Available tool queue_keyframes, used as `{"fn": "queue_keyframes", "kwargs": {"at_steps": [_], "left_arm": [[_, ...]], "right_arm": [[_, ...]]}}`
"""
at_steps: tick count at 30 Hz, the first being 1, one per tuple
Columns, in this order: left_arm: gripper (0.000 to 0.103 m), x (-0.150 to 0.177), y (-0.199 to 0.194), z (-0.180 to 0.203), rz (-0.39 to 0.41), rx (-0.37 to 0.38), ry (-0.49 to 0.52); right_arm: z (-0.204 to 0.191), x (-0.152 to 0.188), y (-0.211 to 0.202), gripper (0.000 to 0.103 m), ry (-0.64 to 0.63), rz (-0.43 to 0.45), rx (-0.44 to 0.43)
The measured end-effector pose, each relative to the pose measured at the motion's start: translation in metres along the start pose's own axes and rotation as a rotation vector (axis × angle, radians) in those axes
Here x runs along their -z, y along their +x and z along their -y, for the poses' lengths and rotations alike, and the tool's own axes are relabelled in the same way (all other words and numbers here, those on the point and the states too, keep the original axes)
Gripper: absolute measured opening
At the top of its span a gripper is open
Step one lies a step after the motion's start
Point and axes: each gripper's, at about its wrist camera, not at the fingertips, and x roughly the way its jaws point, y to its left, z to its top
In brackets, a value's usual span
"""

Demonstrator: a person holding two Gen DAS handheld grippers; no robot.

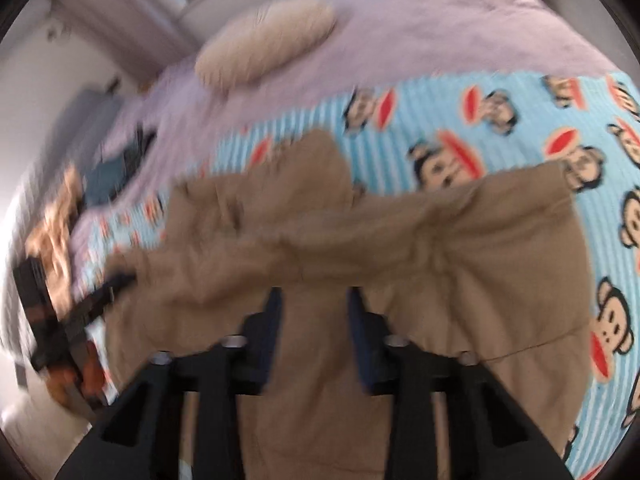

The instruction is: Fold large clothes

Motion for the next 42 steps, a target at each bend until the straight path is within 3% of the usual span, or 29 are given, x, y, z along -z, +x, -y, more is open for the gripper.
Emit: {"fn": "queue_keyframes", "kwargs": {"at_steps": [2, 5, 11, 14, 16, 25, 30, 34, 37, 40, 42], "left_arm": [[0.07, 0.0, 0.022, -0.007, -0.022, -0.073, 0.015], [0.07, 0.002, 0.032, -0.026, -0.025, -0.089, -0.033], [0.07, 0.013, 0.026, -0.059, -0.012, -0.173, -0.042], [0.08, 0.015, 0.041, -0.072, -0.012, -0.156, -0.101], [0.081, 0.014, 0.049, -0.072, -0.004, -0.148, -0.118], [0.094, 0.006, 0.072, -0.083, -0.021, -0.118, -0.189], [0.094, 0.003, 0.033, -0.083, -0.016, -0.156, -0.192], [0.094, 0.011, -0.004, -0.081, -0.004, -0.149, -0.175], [0.094, 0.024, -0.025, -0.077, -0.024, -0.136, -0.167], [0.094, 0.045, -0.043, -0.069, -0.053, -0.13, -0.156], [0.094, 0.058, -0.052, -0.065, -0.067, -0.113, -0.169]], "right_arm": [[0.01, -0.004, 0.014, 0.013, 0.0, -0.003, 0.035], [0.035, -0.011, 0.008, 0.013, 0.018, 0.075, 0.12], [0.094, -0.007, -0.013, 0.013, 0.16, 0.142, 0.186], [0.113, -0.011, 0.001, 0.013, 0.233, 0.142, 0.188], [0.124, -0.012, 0.017, 0.012, 0.265, 0.14, 0.192], [0.126, -0.027, 0.036, 0.013, 0.263, 0.14, 0.233], [0.112, -0.021, 0.005, 0.023, 0.301, 0.171, 0.241], [0.093, -0.005, -0.023, 0.048, 0.282, 0.23, 0.234], [0.08, 0.014, -0.039, 0.052, 0.288, 0.24, 0.205], [0.07, 0.035, -0.053, 0.07, 0.307, 0.226, 0.159], [0.064, 0.047, -0.059, 0.072, 0.309, 0.218, 0.144]]}}
